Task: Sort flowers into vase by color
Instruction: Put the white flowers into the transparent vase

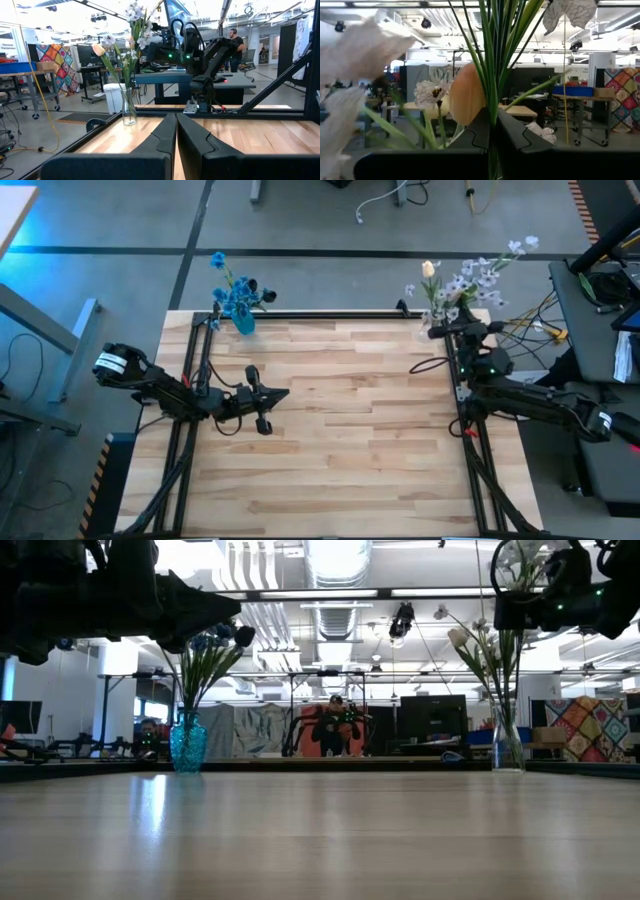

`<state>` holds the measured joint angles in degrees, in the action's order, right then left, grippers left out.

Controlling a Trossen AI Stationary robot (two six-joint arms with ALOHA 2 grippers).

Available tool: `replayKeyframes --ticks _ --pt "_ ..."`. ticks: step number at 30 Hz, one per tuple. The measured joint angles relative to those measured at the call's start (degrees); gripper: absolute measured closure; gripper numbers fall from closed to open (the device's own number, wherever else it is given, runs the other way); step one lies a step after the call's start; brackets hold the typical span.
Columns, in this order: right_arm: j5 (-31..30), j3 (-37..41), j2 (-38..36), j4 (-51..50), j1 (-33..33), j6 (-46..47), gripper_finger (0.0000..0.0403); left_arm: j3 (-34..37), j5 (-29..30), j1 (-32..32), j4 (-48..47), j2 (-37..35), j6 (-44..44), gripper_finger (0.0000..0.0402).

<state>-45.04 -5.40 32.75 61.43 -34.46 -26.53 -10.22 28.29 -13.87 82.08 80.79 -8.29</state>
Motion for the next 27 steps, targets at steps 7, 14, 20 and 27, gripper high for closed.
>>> replayKeyframes --ticks 7,14,20,27 --pt "0.45 0.10 0.21 2.91 -0.68 0.14 0.0394 0.00 0.00 0.00 0.00 0.00 0.00 0.0402" --pt "1.85 0.07 2.83 4.42 -3.04 3.25 0.0394 0.00 0.00 -0.01 0.01 0.00 0.00 0.0402" --pt "2.02 0.07 7.40 8.15 -4.48 4.21 0.0394 0.00 0.02 0.00 0.02 0.00 0.00 0.0402" --pt "2.05 0.07 11.29 8.39 -4.48 4.33 0.0394 0.00 0.02 -0.02 0.02 0.00 0.00 0.0402"
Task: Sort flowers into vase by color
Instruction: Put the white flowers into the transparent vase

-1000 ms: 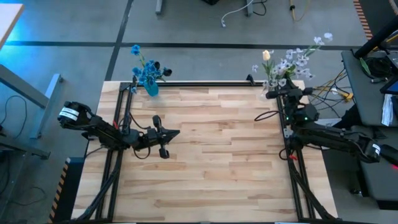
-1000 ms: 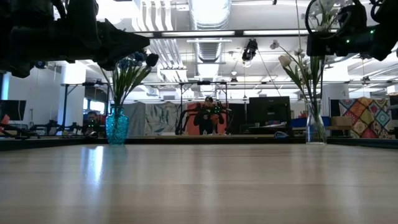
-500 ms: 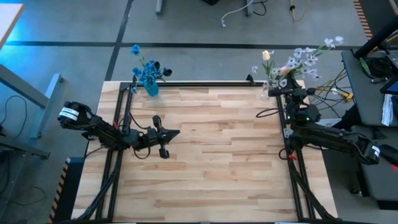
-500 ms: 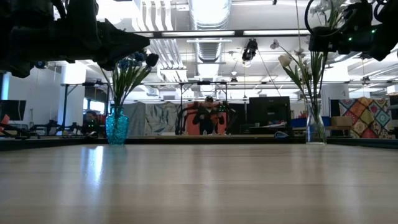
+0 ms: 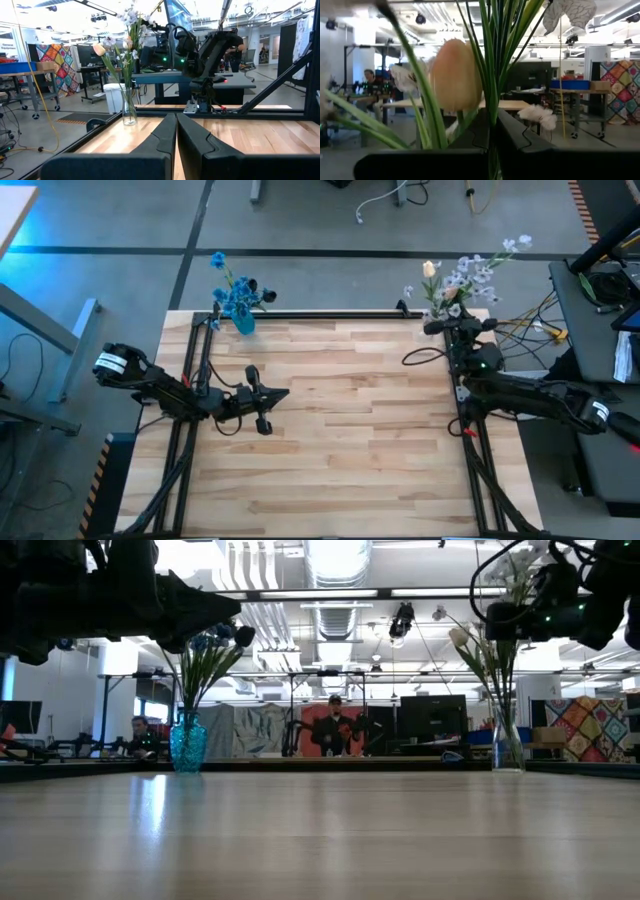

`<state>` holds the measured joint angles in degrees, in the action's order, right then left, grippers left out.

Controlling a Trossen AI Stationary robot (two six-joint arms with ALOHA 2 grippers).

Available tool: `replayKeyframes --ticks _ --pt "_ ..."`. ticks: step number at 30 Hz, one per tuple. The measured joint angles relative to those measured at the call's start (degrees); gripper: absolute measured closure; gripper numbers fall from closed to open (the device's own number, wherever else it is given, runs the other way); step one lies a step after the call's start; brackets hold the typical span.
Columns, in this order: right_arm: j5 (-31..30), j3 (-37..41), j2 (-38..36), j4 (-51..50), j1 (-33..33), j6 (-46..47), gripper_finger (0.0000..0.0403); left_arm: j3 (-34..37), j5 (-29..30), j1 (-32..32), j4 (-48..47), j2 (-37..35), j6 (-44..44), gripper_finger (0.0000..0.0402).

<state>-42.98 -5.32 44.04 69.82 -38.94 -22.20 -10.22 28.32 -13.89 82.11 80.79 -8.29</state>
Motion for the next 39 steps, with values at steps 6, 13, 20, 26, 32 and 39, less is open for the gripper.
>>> replayKeyframes --ticks 6,13,20,26,32,39 --pt "-0.39 0.00 2.32 -0.27 0.00 0.53 0.0387 0.00 -0.01 0.00 0.00 0.00 0.00 0.0402" --pt "-2.70 0.00 3.31 -0.52 0.02 0.64 0.0345 0.00 -0.01 0.01 0.00 0.00 0.00 0.0402" --pt "-3.82 -0.02 3.29 -1.02 0.04 1.22 0.0284 0.00 -0.02 0.00 0.00 0.00 0.00 0.0402" --pt "-6.77 -2.46 3.23 -10.40 0.04 4.58 0.0240 0.00 -0.02 0.00 0.00 0.00 0.02 0.0402" --pt "-6.65 -8.61 3.20 -26.75 0.04 9.14 0.0213 0.00 -0.31 0.02 0.00 0.00 0.02 0.0402" --pt "-6.58 -19.19 3.20 -52.09 0.04 16.05 0.0204 0.00 -0.37 0.02 -0.02 0.00 0.37 0.0402"
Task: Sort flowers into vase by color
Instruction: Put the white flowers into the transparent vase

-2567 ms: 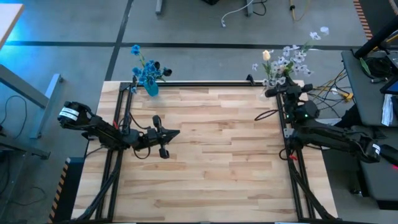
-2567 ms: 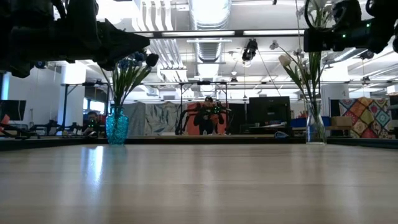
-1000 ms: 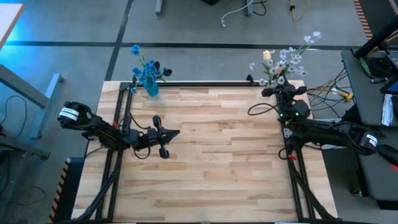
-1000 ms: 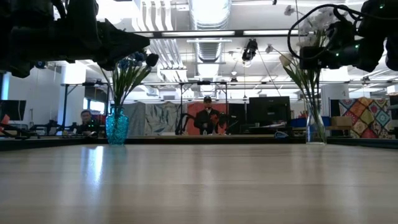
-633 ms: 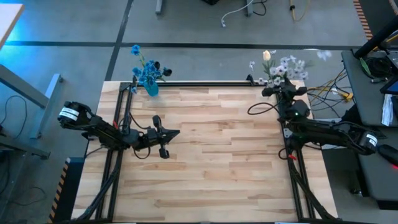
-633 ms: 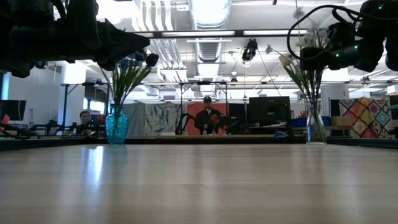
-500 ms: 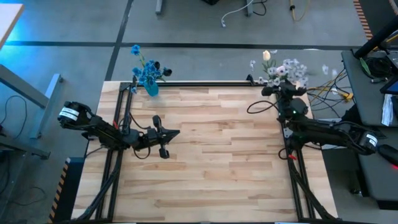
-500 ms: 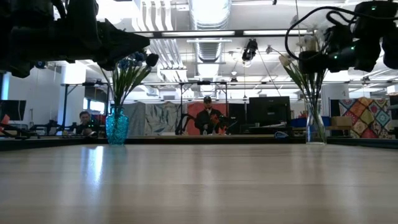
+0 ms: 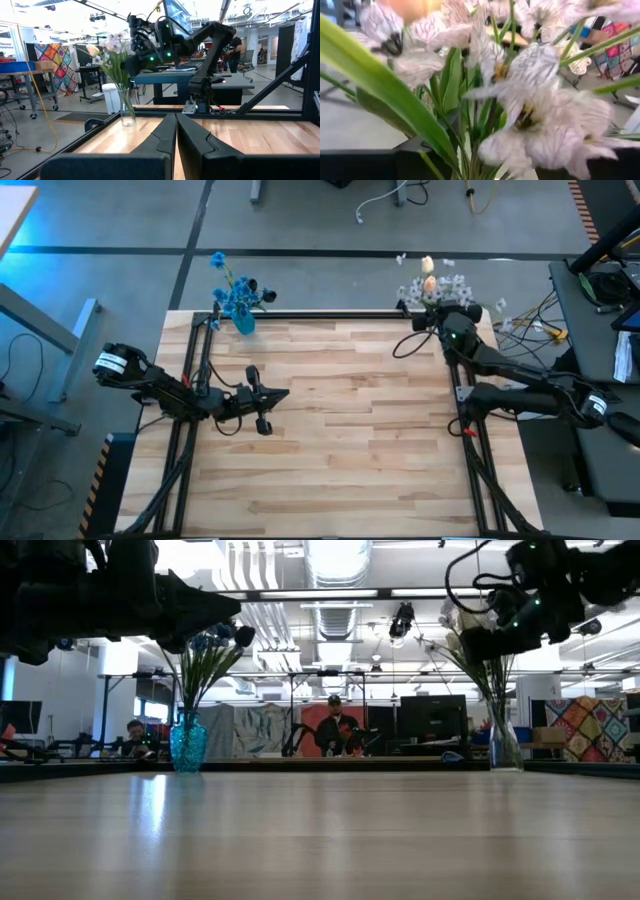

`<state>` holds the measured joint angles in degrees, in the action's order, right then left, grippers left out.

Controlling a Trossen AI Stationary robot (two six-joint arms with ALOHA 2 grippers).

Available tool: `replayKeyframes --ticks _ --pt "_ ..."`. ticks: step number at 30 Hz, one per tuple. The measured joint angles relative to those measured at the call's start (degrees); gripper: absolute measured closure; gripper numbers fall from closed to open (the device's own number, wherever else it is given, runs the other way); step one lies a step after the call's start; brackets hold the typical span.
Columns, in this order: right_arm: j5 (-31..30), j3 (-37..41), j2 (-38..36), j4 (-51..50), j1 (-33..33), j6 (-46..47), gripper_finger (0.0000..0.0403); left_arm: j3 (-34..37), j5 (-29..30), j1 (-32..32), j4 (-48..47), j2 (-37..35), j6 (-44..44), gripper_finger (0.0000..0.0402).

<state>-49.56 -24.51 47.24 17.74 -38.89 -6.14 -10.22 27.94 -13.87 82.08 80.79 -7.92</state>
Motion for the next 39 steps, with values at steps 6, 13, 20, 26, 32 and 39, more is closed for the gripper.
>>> replayKeyframes --ticks 6,13,20,26,32,39 --pt "0.01 -8.70 0.00 -19.86 0.00 6.74 0.0204 0.00 -0.02 0.00 0.00 0.00 0.02 0.0402" --pt "0.38 -15.05 0.04 -35.99 0.00 13.71 0.0204 0.00 -0.04 0.00 0.00 0.00 0.04 0.0402" --pt "3.83 -15.98 0.11 -40.67 0.00 16.65 0.0200 0.00 -0.07 -0.02 -0.02 0.00 0.06 0.0402" --pt "5.45 -16.00 0.15 -42.87 0.00 18.28 0.0162 0.00 -0.07 -0.02 -0.02 0.00 0.07 0.0402" --pt "6.43 -16.00 0.13 -45.12 0.00 18.30 0.0119 0.00 -0.07 -0.01 -0.04 0.00 0.07 0.0402" --pt "9.77 -17.78 0.11 -52.23 0.02 19.25 0.0111 0.00 -0.07 0.00 -0.26 0.00 0.07 0.0402"
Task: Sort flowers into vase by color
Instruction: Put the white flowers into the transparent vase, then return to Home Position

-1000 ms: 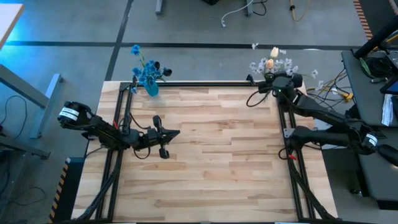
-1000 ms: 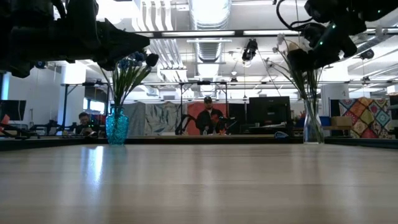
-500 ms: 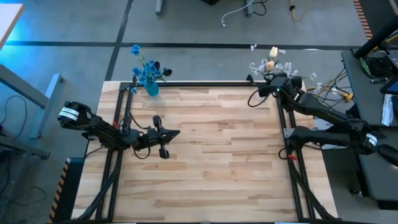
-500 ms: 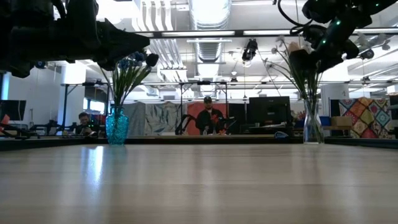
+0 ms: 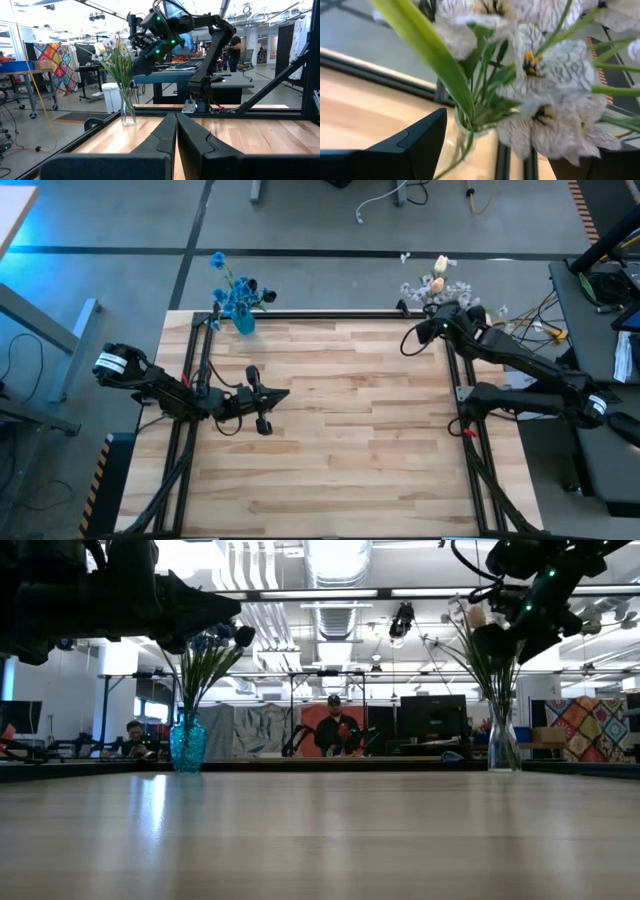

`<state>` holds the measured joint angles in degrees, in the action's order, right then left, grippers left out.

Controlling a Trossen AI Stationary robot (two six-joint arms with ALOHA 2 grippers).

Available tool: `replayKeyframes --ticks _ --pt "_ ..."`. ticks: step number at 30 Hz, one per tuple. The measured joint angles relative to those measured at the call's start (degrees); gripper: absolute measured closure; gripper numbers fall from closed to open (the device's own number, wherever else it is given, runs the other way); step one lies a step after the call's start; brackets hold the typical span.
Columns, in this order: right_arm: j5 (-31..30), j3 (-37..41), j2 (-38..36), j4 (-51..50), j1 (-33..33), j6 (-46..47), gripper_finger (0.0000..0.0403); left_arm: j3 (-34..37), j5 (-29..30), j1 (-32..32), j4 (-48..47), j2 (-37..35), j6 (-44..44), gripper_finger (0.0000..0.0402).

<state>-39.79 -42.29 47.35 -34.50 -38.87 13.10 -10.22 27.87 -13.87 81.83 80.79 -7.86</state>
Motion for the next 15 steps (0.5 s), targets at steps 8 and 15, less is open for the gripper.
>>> replayKeyframes --ticks 8,15 --pt "3.04 -2.31 -0.09 -8.14 0.00 0.57 0.0110 0.00 -0.01 -0.01 -0.06 0.00 0.02 0.0402" --pt "7.88 -3.42 -0.46 -12.93 0.24 1.15 0.0113 0.00 -0.02 -0.01 -0.37 0.00 0.85 0.0402"
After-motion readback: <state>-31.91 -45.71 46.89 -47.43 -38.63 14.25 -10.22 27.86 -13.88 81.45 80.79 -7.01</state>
